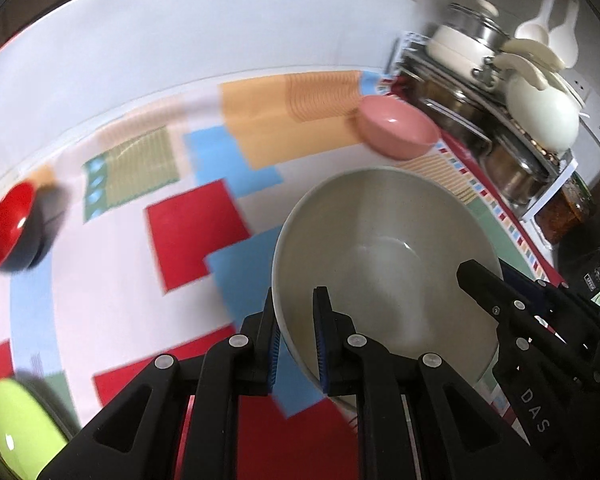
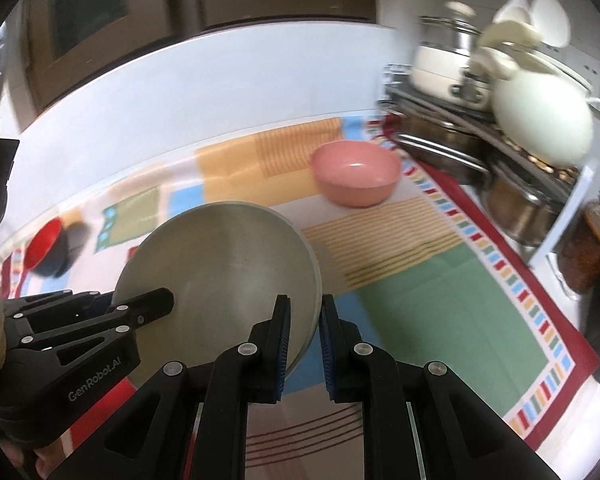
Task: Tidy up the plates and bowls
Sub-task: 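Lift the white bowl with both grippers and carry it toward the plate stack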
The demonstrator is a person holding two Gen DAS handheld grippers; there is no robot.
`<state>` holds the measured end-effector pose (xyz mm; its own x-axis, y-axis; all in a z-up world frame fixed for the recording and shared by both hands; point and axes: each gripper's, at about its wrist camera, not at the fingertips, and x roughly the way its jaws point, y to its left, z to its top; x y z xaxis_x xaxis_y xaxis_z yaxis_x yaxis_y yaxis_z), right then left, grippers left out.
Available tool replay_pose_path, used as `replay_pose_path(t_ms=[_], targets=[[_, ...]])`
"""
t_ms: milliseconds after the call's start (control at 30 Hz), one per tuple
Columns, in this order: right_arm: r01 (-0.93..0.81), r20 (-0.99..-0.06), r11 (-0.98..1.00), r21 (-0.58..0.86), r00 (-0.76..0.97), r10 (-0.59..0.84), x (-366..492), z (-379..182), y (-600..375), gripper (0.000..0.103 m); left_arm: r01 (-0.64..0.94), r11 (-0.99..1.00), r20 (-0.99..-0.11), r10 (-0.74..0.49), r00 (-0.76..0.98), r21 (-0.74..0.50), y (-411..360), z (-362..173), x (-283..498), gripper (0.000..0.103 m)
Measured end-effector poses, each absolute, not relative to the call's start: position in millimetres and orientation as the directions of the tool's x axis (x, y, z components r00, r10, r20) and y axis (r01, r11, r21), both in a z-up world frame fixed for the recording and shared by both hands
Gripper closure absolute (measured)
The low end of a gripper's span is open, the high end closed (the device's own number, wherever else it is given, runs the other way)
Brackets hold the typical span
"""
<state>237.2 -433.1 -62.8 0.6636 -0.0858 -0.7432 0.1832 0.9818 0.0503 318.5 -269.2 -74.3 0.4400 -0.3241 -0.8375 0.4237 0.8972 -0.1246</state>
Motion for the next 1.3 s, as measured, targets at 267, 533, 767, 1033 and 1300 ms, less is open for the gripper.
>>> replay_pose_path(t_ms=[267, 533, 767, 1033, 1300], targets=[[0.063, -0.771, 0.997, 0.050, 0.636, -0.002, 224, -75, -385, 0.087, 0.329, 0.936, -0.851, -0.270, 0.451, -0.123, -222, -83, 296, 0.086], [-0.017, -0.806, 0.998, 0.062, 0.589, 0.060, 211, -90, -361, 0.087, 0.274, 0.954, -0.865, -0.239, 0.441, -0.124, -197, -90, 272, 0.086], [-0.056, -0.821, 0.996, 0.068, 0.564, 0.087, 203, -95, -351, 0.087, 0.240, 0.963, -0.881, -0.216, 0.422, -0.122, -185, -97, 258, 0.086], [-0.093, -0.839, 0.993, 0.070, 0.534, 0.109, 195, -101, -340, 0.087, 0.220, 0.968, -0.897, -0.202, 0.392, -0.122, -176, -107, 247, 0.086], [-0.095, -0.849, 0.993, 0.073, 0.516, 0.112, 191, -108, -338, 0.087, 0.213, 0.968, -0.900, -0.209, 0.381, -0.135, -174, -114, 243, 0.086]])
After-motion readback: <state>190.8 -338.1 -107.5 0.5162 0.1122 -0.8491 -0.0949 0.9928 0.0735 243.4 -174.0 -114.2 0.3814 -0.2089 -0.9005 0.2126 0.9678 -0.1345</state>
